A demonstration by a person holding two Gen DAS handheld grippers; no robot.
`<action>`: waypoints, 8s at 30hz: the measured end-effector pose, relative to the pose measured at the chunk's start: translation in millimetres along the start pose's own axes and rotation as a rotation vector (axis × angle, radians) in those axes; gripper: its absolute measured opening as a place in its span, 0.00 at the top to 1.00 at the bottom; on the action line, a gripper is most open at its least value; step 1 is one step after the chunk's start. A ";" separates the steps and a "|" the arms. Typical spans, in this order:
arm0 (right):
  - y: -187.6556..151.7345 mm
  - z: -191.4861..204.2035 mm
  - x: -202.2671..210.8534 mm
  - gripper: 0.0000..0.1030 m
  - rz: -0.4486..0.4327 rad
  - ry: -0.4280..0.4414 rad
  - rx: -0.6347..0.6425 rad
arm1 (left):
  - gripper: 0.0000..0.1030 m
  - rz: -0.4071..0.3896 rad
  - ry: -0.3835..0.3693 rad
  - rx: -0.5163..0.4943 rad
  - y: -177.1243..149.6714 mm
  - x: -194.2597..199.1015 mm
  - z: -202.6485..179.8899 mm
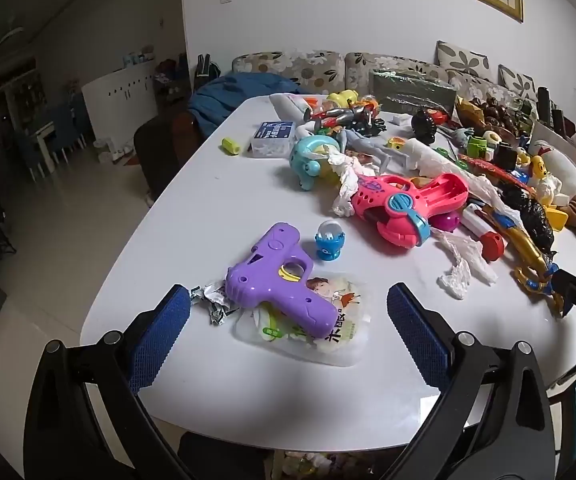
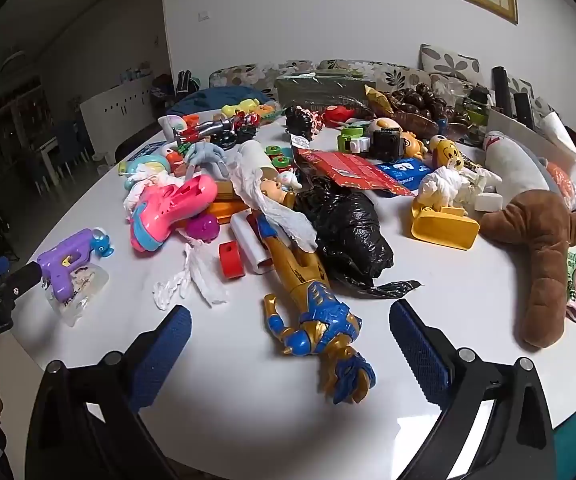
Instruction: Collect trash
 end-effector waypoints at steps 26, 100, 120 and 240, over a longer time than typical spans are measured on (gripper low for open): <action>-0.2 0.1 -4.5 0.05 0.016 -0.011 -0.009 | 0.06 0.020 0.027 -0.025 -0.3 -9.6 -6.2; 6.2 1.3 -33.3 0.05 0.090 -0.019 0.019 | 0.06 0.048 -0.004 -0.003 0.1 -14.0 -1.6; 20.6 -24.8 -54.0 0.69 0.202 0.269 0.067 | 0.06 0.004 -0.036 -0.039 5.5 -8.2 15.9; 3.5 29.9 6.6 0.45 0.021 0.383 0.140 | 0.97 -0.033 -0.245 0.009 44.5 -23.4 15.5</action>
Point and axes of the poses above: each gripper's, at about its wrist camera, not at the fingertips, and x roughly against the way its jaws point, z to its left, y to its top, the point moved 6 cm from there along -x, roughly the way its jaws point, and after that the axes turned 8 degrees about -y, right-handed, at the moved point
